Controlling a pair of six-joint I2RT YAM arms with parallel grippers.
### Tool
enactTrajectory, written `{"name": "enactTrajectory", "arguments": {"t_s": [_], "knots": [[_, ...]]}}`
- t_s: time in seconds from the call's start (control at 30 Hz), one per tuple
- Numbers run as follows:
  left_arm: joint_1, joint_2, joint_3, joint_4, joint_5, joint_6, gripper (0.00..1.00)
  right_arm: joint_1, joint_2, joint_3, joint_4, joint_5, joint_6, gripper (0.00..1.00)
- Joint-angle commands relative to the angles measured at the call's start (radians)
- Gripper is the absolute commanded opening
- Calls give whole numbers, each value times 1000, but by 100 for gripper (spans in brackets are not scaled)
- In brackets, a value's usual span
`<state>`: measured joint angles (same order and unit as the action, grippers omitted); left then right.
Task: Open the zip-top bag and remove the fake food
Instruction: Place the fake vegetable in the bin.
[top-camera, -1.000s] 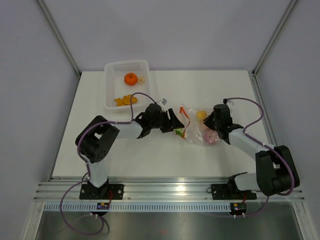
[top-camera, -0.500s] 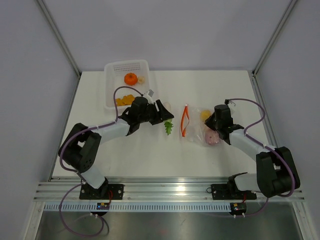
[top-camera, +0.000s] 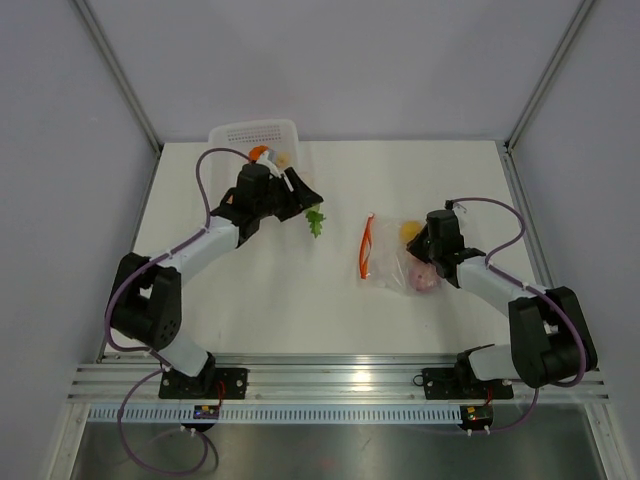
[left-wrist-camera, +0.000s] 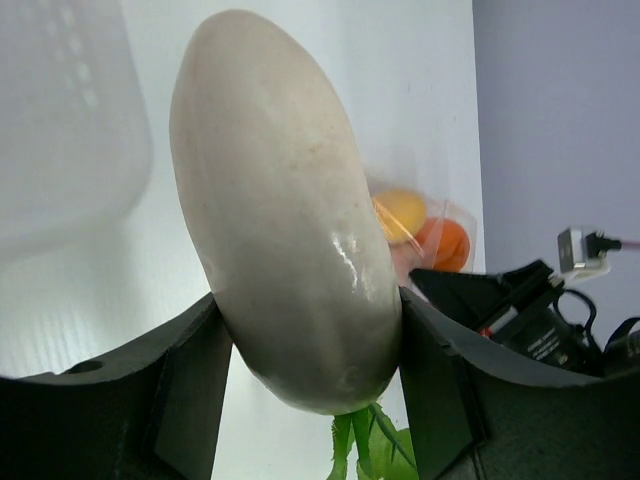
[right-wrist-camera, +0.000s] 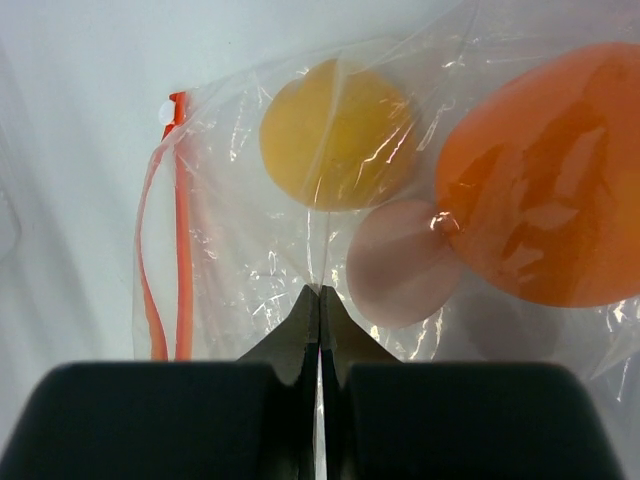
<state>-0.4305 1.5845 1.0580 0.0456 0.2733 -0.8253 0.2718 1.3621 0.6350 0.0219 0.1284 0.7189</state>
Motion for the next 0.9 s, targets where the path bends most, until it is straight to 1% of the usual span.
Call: {"name": "enactTrajectory", "arguments": {"t_s": [0.0, 0.17, 0.37, 0.5, 0.53, 0.7, 0.73, 0.77, 0.8, 0.87], "knots": [[70, -18, 98, -67, -25, 9, 29, -5, 9, 23, 33, -29, -13, 0], [182, 15, 175, -116, -78, 3, 30, -5, 8, 17, 39, -42, -13, 0], [265, 115, 310, -214, -167, 54, 30, -3, 6, 11, 59, -81, -12, 0], [297, 156, 321, -205, -166, 46, 42, -5, 11, 14, 67, -99, -13, 0], [305, 161, 316, -194, -154, 38, 47, -5, 11, 11, 67, -98, -13, 0], [328, 201, 312, -177, -118, 18, 52, -5, 3, 9, 69, -104, -15, 0], [329, 204, 312, -181, -120, 17, 54, -5, 0, 9, 72, -104, -16, 0], [331, 206, 315, -193, -126, 20, 61, -3, -1, 9, 70, -105, -15, 0], [331, 206, 312, -199, -140, 18, 64, -5, -1, 9, 70, -107, -16, 0], [331, 198, 306, -205, -143, 22, 68, -5, -1, 9, 70, -107, -16, 0]]}}
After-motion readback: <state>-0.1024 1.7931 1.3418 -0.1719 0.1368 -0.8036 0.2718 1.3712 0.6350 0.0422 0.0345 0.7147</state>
